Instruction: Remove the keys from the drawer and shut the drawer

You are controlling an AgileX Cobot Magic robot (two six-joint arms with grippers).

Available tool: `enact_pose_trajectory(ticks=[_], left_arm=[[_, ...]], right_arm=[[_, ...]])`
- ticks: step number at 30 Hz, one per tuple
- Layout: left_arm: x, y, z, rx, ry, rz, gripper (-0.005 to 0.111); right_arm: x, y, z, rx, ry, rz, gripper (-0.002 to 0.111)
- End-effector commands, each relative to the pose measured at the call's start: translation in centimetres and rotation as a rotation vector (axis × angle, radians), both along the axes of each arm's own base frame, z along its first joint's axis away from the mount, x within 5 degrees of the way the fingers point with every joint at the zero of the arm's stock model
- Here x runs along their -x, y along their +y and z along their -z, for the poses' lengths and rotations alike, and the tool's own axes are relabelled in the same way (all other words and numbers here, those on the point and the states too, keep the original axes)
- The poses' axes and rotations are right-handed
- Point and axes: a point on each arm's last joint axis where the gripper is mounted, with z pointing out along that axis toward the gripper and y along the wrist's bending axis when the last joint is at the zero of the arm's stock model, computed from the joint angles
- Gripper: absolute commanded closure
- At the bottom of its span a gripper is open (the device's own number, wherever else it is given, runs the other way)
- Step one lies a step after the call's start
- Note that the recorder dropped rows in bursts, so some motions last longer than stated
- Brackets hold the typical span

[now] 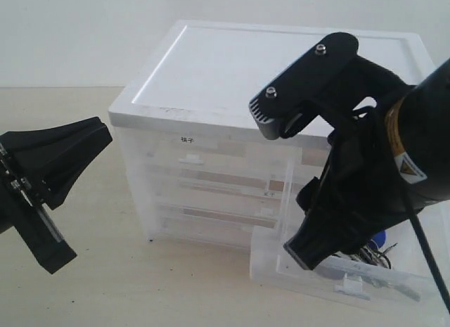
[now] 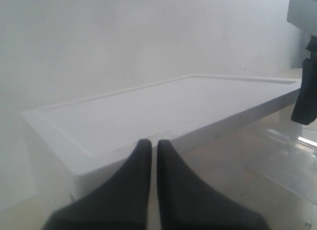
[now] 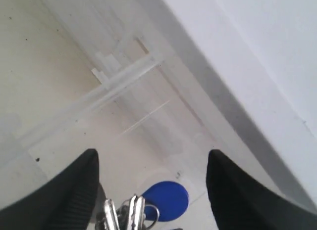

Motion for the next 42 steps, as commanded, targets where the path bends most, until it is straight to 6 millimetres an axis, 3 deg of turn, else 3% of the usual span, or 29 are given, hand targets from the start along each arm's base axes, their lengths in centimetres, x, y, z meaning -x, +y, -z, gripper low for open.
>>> enact_pose_trajectory(ticks=[1,6,14,19,22,35,42], left_arm=[[0.2,0.0,0.1,0.011,0.011,0.002,0.102],[0.2,0.0,0.1,0.012,0.012,0.002,0.102],[0.2,0.0,0.1,0.025,0.028,0.011,0.102],[0.2,-0.1,0.1,0.025,0.029,0.015,0.102],[0.2,-0.1,0.1,0.025,0.029,0.015,0.102],[0.2,-0.1,0.1,0.023,0.029,0.017,0.102],[0.2,-0.1,0.1,0.023,0.029,0.017,0.102]], right_arm=[[0.6,-0.3,0.1,0.008,0.075,0.027,0.052],[1.1,-0.4,0.4,0.018,0.143,0.048,0.052],[0.9,-0.5,0.3,0.011,0.115,0.082,0.052],[0.8,-0.4,0.6,0.045,0.132,0.063,0.063],[0.8,-0.4,1.1,0.109,0.155,0.058,0.064],[0.3,0.1,1.4,0.084,0.122,0.060,0.064],[-0.7,-0.9,0.8,0.189,-0.003,0.108,0.092]])
